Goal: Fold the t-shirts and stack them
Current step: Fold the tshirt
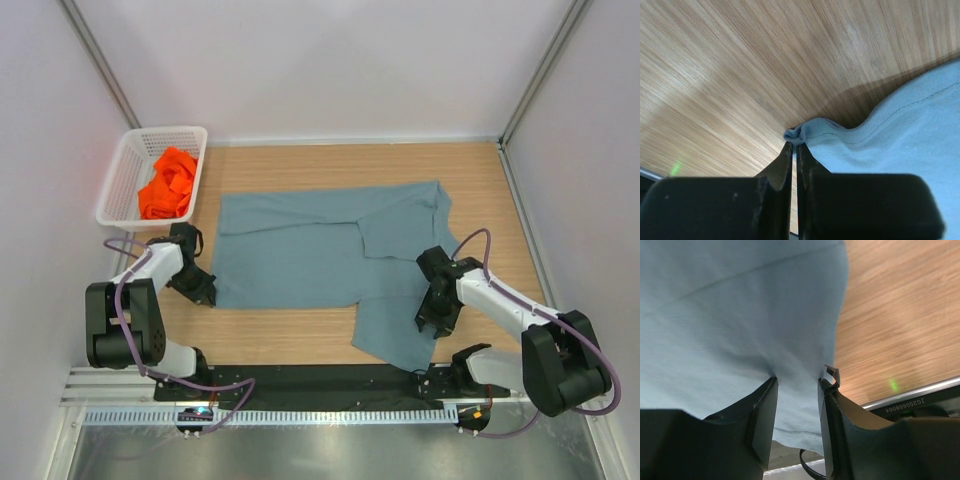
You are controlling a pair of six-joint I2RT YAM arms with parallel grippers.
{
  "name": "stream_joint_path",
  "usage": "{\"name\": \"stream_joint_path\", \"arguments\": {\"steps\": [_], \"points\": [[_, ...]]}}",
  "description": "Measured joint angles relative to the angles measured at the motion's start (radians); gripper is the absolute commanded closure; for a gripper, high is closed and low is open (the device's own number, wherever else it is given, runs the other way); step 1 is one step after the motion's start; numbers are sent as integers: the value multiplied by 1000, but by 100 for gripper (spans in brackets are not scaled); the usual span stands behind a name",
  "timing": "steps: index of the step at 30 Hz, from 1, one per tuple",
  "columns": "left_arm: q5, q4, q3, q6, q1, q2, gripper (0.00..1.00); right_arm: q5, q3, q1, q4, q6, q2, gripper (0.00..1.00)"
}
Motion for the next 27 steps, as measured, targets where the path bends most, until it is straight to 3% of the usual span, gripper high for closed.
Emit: {"name": "stream_joint_path", "arguments": {"steps": [6,10,13,23,27], "points": [[0,3,9,2,0,5,100,-11,-26,0,4,6,2,59],[0,3,9,2,0,4,100,-26,-16,-2,24,3,28,86],[0,3,9,4,0,4,100,-36,-14,-2,37,6,31,98],[0,-13,11,4,0,-47,100,6,-20,-2,11,-3,-63,99],[-2,-37,28,13,0,-84,100,35,56,-2,-48,-29,-121,99]]}}
